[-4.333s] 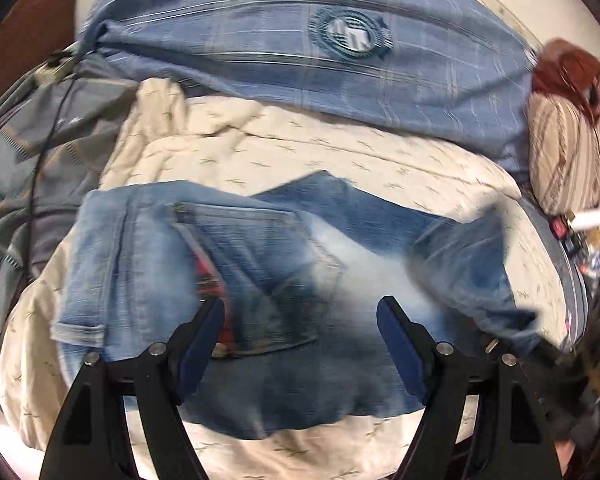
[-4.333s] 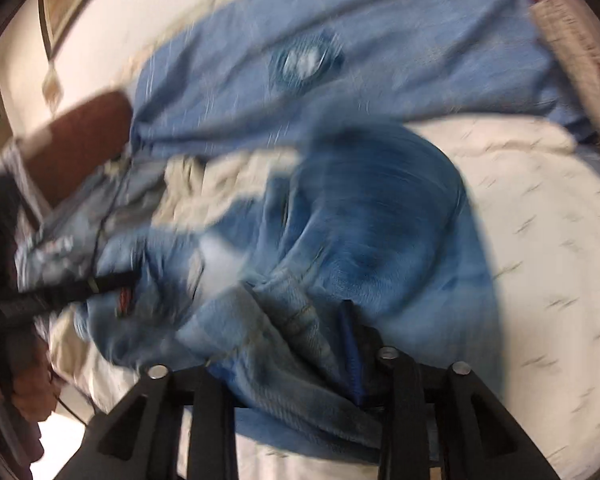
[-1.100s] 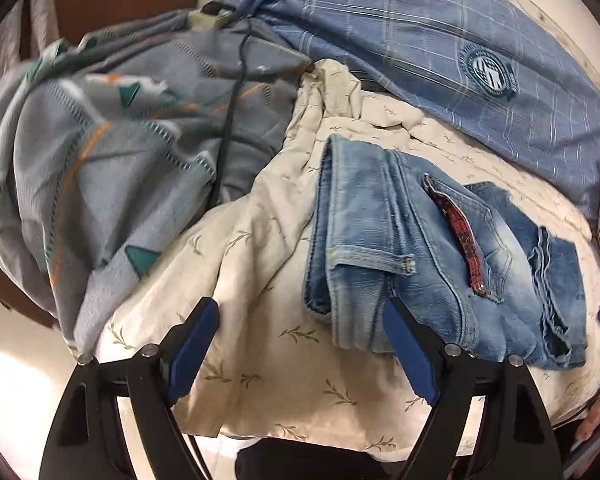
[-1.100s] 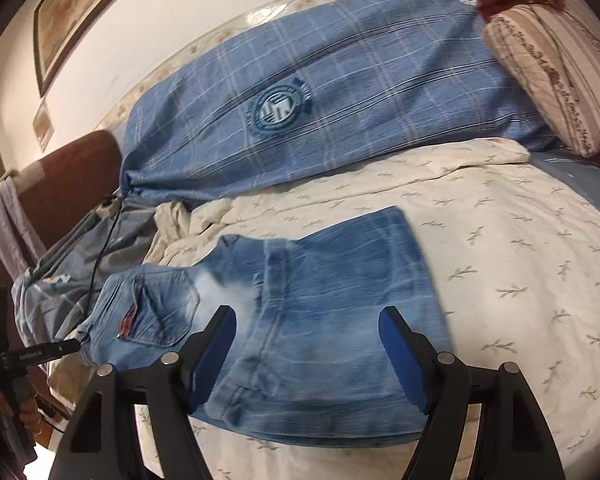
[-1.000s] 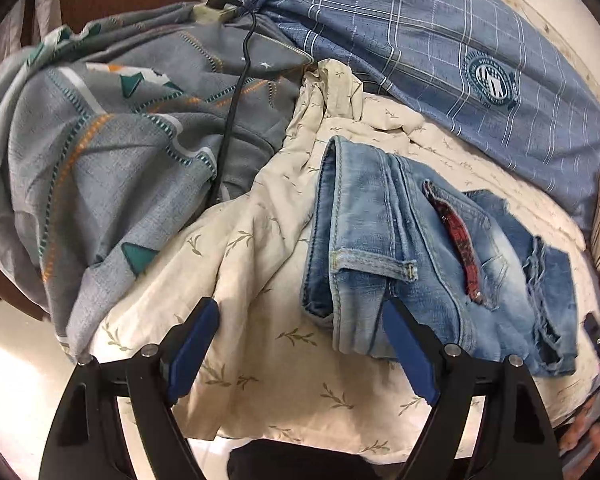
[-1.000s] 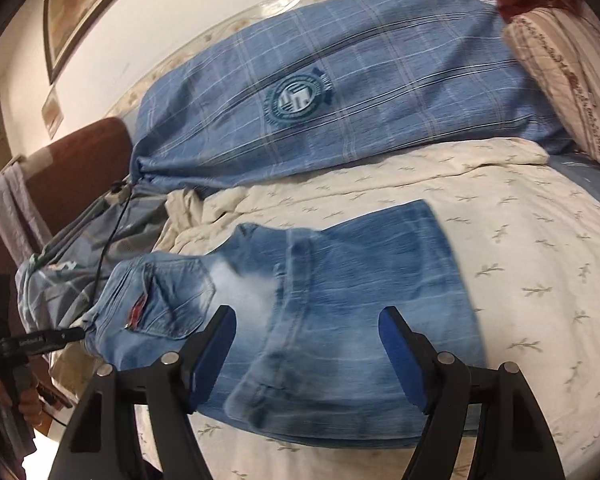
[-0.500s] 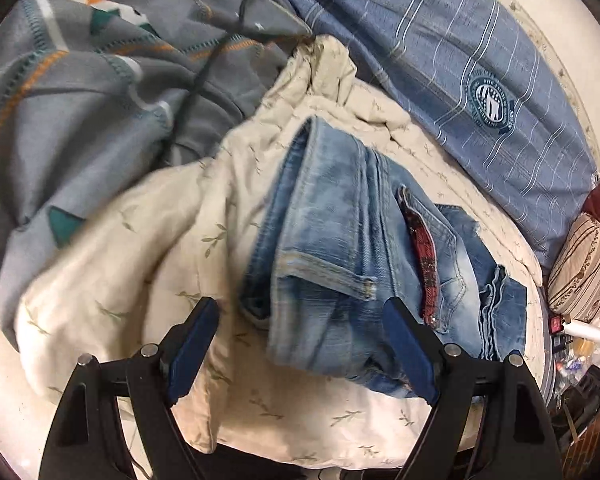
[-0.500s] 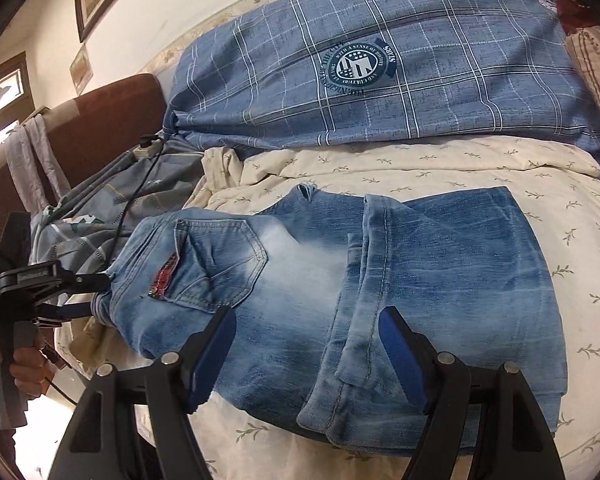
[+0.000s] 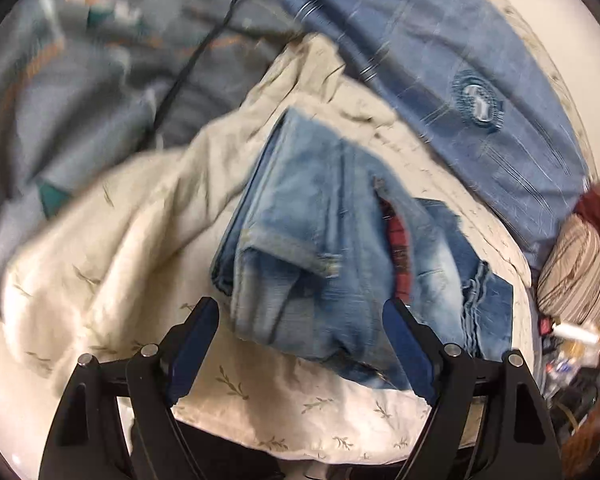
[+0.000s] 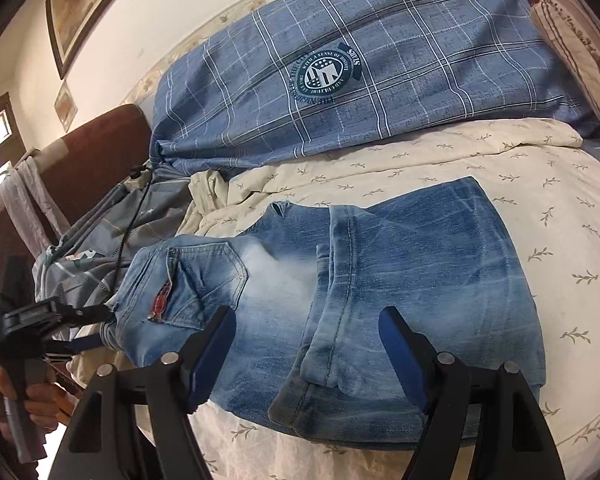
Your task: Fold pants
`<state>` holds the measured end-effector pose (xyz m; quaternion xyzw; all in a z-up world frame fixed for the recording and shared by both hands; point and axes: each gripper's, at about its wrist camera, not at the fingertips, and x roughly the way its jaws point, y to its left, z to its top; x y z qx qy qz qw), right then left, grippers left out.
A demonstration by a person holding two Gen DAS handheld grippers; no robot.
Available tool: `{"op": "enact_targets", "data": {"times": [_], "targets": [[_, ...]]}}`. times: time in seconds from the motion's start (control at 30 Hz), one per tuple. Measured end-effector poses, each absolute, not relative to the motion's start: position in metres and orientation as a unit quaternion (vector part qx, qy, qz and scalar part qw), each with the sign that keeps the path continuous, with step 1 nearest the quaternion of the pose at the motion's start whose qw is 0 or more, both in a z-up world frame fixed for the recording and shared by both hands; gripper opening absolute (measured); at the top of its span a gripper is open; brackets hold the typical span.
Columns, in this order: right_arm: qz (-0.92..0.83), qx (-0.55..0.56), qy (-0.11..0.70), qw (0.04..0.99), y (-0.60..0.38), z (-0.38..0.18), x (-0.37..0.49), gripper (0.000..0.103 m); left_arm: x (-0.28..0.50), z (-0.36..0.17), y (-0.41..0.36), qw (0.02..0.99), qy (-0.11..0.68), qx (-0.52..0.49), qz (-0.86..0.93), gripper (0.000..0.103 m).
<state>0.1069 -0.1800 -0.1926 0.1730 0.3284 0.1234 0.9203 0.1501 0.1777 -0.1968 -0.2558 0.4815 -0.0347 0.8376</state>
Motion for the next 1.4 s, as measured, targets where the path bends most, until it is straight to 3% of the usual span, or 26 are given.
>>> {"op": "enact_targets", "data": {"times": [0.3,0.33,0.43,0.57,0.7,0.73,0.77,0.83,0.93,0.97,1.07,1.4], "targets": [[0.108,0.175,0.331,0.921,-0.188,-0.195,0.108,0.077,0.173,-0.227,0.185,0.817,0.483,-0.31,-0.052,0.084],[0.107,0.175,0.332,0.921,-0.188,-0.196,0.108,0.077,0.172,-0.226,0.184,0.819,0.481,-0.307,-0.052,0.081],[0.106,0.17,0.331,0.922,-0.186,-0.195,0.109,0.077,0.17,-0.22,0.181,0.829,0.475,-0.292,-0.05,0.047],[0.105,0.162,0.331,0.923,-0.183,-0.196,0.109,0.077,0.169,-0.21,0.18,0.834,0.466,-0.288,-0.061,0.039],[0.102,0.158,0.33,0.925,-0.183,-0.196,0.109,0.077,0.173,-0.198,0.171,0.848,0.458,-0.26,-0.064,0.038],[0.101,0.158,0.33,0.925,-0.184,-0.196,0.108,0.077,0.175,-0.2,0.171,0.845,0.465,-0.259,-0.06,0.043],[0.1,0.159,0.33,0.925,-0.184,-0.196,0.108,0.077,0.178,-0.205,0.173,0.839,0.473,-0.263,-0.056,0.057],[0.097,0.16,0.329,0.926,-0.187,-0.196,0.107,0.077,0.184,-0.219,0.178,0.82,0.49,-0.289,-0.059,0.069],[0.092,0.161,0.327,0.927,-0.193,-0.195,0.106,0.077,0.183,-0.22,0.174,0.827,0.484,-0.28,-0.053,0.068],[0.09,0.162,0.326,0.927,-0.195,-0.194,0.106,0.077,0.182,-0.217,0.171,0.833,0.48,-0.269,-0.054,0.054],[0.081,0.171,0.324,0.927,-0.205,-0.194,0.106,0.077,0.18,-0.203,0.16,0.85,0.467,-0.236,-0.058,0.032],[0.024,0.236,0.308,0.921,-0.261,-0.192,0.097,0.077,0.156,-0.125,0.095,0.907,0.395,-0.115,-0.091,0.024]]}}
